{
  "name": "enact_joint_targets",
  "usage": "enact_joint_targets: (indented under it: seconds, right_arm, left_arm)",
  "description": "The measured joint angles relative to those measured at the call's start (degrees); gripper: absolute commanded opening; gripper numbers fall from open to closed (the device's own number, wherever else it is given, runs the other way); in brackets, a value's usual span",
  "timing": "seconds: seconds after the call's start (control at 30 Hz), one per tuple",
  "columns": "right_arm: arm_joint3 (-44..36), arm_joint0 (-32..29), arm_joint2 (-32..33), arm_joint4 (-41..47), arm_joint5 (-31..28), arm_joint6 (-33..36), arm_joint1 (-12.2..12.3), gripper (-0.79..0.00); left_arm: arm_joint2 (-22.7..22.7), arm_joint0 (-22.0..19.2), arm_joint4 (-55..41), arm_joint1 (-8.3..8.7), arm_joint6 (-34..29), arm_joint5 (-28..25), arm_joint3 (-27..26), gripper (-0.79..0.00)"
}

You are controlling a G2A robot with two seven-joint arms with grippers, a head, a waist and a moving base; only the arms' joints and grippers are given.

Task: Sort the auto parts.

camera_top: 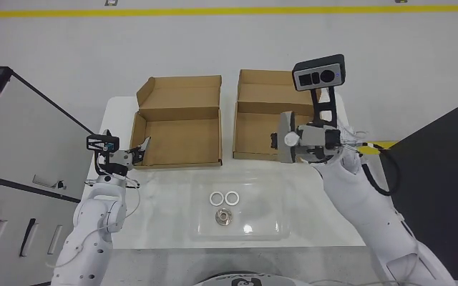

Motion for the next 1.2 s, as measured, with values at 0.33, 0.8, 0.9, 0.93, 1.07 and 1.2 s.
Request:
enact_joint_targets:
  seconds: [0.33, 0.8, 0.9, 0.93, 1.07, 1.2]
  right_arm:
    - [0.53, -1.05, 13.60, -21.78, 10.15, -2.22, 2.56, -0.785]
    - [-9.04, 0.42, 20.36, -66.03, 25.52, 2.52, 6.24, -0.785]
    - [-8.98, 2.11, 18.65, -71.93, 26.07, 3.31, 6.53, -0.785]
    - [-8.81, 2.69, 18.05, -73.69, 26.21, 3.69, 6.61, -0.785]
    - [-7.49, 5.77, 14.65, -80.99, 27.25, 5.80, 6.90, -0.785]
    - [-5.13, 8.99, 10.77, -88.21, 28.20, 8.37, 7.04, -0.785]
  left_arm:
    - [0.00, 0.00, 0.00, 0.00, 0.00, 0.00, 0.00, 0.000]
    - [0.00, 0.00, 0.00, 0.00, 0.00, 0.00, 0.00, 0.000]
    - [0.00, 0.00, 0.00, 0.00, 0.00, 0.00, 0.00, 0.000]
    - [0.00, 0.00, 0.00, 0.00, 0.00, 0.00, 0.00, 0.000]
    - [0.00, 0.00, 0.00, 0.00, 0.00, 0.00, 0.00, 0.000]
    - [0.00, 0.00, 0.00, 0.00, 0.00, 0.00, 0.00, 0.000]
